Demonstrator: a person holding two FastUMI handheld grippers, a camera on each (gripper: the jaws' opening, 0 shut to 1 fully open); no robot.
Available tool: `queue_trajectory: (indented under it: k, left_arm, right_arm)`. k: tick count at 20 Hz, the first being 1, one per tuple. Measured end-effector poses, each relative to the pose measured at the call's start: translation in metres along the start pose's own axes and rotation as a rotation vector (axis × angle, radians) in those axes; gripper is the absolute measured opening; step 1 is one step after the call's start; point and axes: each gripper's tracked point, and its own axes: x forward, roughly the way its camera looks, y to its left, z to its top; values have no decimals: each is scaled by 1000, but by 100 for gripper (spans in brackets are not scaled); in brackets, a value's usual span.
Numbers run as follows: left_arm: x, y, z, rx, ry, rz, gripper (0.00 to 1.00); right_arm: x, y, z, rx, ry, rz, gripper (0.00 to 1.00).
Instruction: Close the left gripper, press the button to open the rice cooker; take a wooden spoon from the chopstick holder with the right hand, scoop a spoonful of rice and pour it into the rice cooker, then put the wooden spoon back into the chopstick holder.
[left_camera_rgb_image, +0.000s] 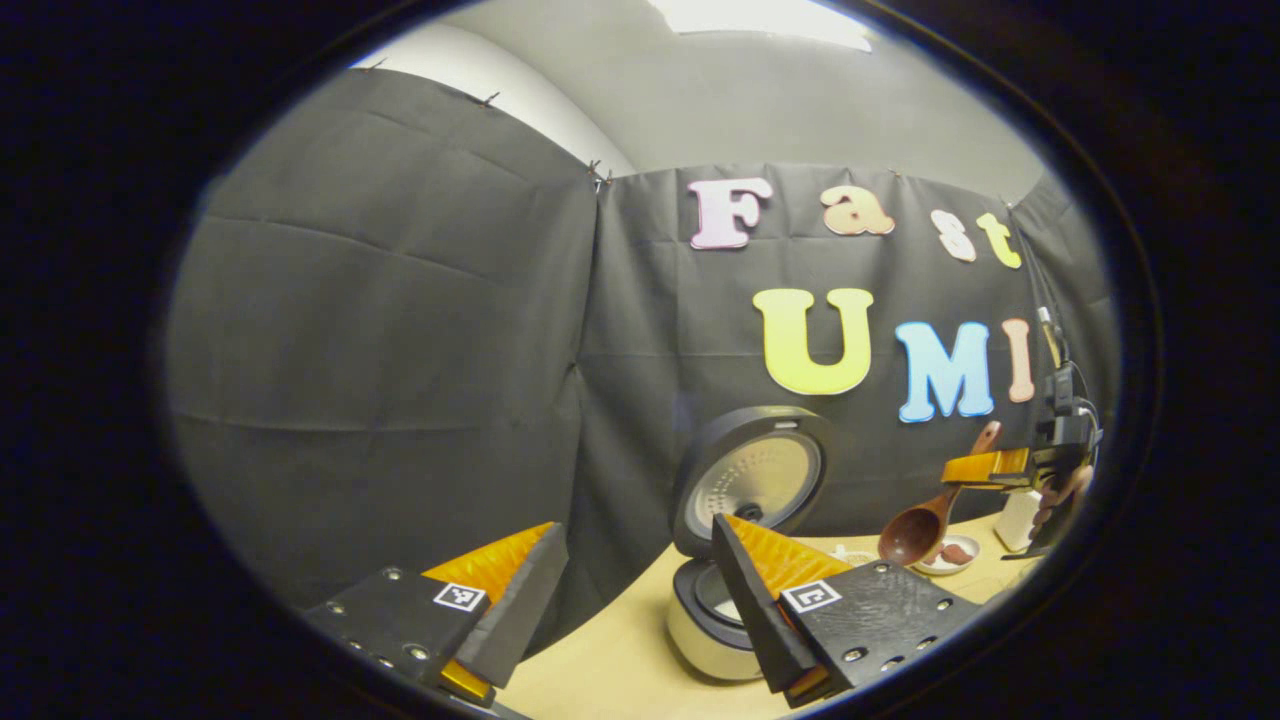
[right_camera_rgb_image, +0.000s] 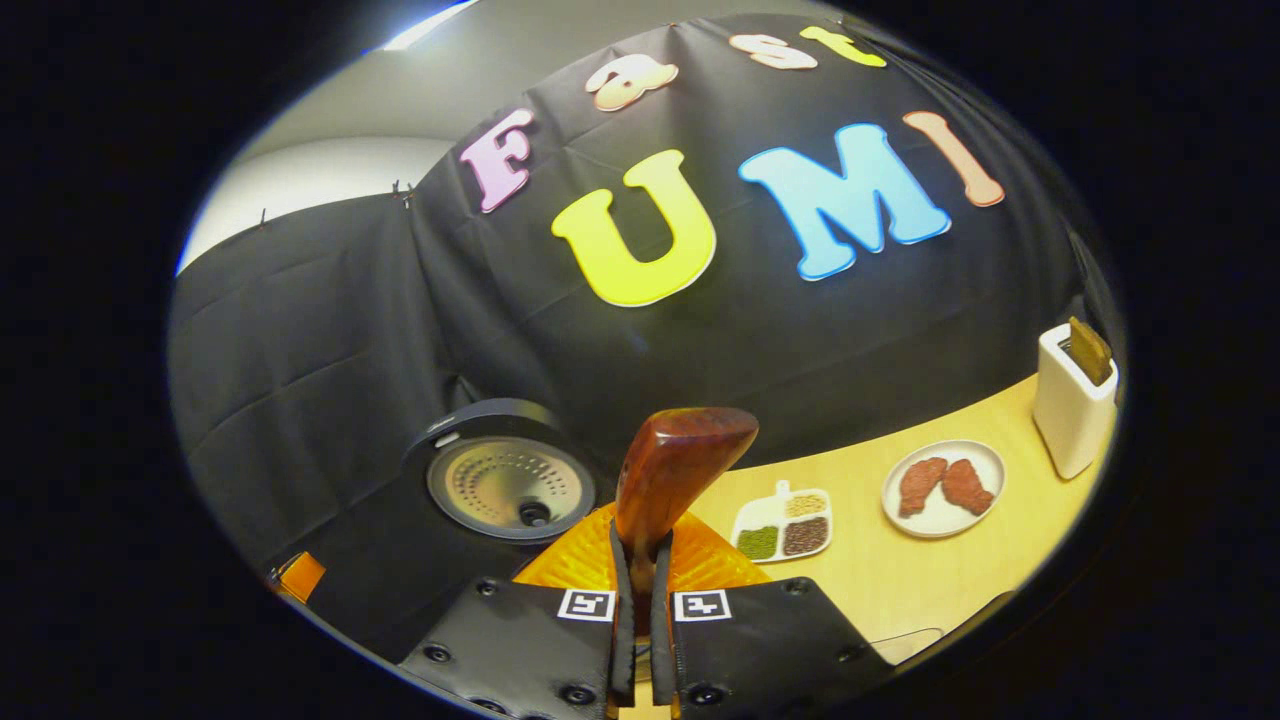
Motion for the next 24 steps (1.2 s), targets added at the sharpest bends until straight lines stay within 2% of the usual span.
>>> queue_trajectory:
  k: [5,6,7,8,9,11,14,19,20,24]
  left_arm:
    - [5,-34,4,-10,-3,-59,87]
    - [4,-42,5,-12,-5,-71,87]
    - [4,-47,8,-12,-7,-82,87]
    - [5,-54,9,-11,-9,-92,87]
    - [5,-61,11,-12,-12,-102,91]
    - [4,-72,15,-14,-14,-121,87]
    - [3,-90,17,-17,-16,-148,87]
    - [0,-121,21,-15,-13,-196,87]
    - [-2,-126,21,-16,-14,-204,87]
    - [-12,-139,27,-21,-18,-222,87]
  right_arm:
    - [-43,-70,18,24,-42,-118,5]
    - [-53,-84,21,28,-50,-143,8]
    - [-63,-97,25,31,-60,-170,4]
    - [-76,-111,28,31,-66,-198,5]
    - [-86,-122,29,28,-70,-218,5]
    - [-110,-146,31,7,-78,-270,5]
    - [-140,-177,33,-20,-81,-341,5]
    - [-181,-219,22,-10,-75,-423,8]
    - [-188,-227,17,-11,-67,-439,5]
    - [-209,-250,-12,-23,-21,-492,8]
